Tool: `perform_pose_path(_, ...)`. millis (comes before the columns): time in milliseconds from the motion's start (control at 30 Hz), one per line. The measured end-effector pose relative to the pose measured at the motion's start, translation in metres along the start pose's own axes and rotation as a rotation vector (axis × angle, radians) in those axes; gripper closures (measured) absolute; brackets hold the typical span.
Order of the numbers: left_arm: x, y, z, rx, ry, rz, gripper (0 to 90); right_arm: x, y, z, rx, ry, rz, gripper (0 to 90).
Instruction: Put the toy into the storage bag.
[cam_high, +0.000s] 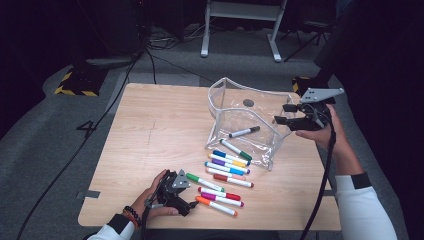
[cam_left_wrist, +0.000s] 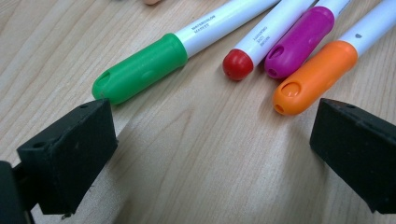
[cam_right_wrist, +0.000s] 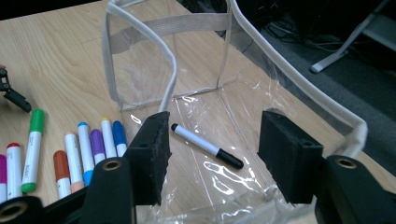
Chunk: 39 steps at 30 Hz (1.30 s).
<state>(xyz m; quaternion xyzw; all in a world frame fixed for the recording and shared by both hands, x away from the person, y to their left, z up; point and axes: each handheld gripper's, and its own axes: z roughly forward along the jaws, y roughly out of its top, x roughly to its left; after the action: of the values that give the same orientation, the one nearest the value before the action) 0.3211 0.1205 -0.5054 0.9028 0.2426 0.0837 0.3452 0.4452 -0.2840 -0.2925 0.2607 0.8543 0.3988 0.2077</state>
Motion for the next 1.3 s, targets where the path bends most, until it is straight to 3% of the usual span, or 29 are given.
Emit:
perform_pose_path(367, -0.001, 0.000, 0.000, 0.001, 0.006, -0.007, 0.7, 0.032, -0.043, -0.037, -0.079, -0.004, -0.024, 40.1)
perform_pose_path(700, -0.001, -0.001, -0.001, 0.000, 0.009, -0.013, 0.7, 0.066, -0.091, -0.042, -0.110, 0.036, -0.019, 42.1)
perform_pose_path(900, -0.002, -0.002, -0.002, 0.002, 0.014, -0.015, 0.8, 0.086, -0.119, -0.026, -0.090, 0.092, -0.008, 43.3)
perform_pose_path(1100, -0.002, -0.002, -0.002, 0.001, 0.015, -0.018, 0.7, 0.109, -0.137, 0.012, -0.021, 0.173, -0.038, 46.4)
perform_pose_path(1300, -0.002, -0.002, -0.001, 0.001, 0.013, -0.016, 0.7, 0.125, -0.140, 0.053, 0.025, 0.262, -0.086, 48.9)
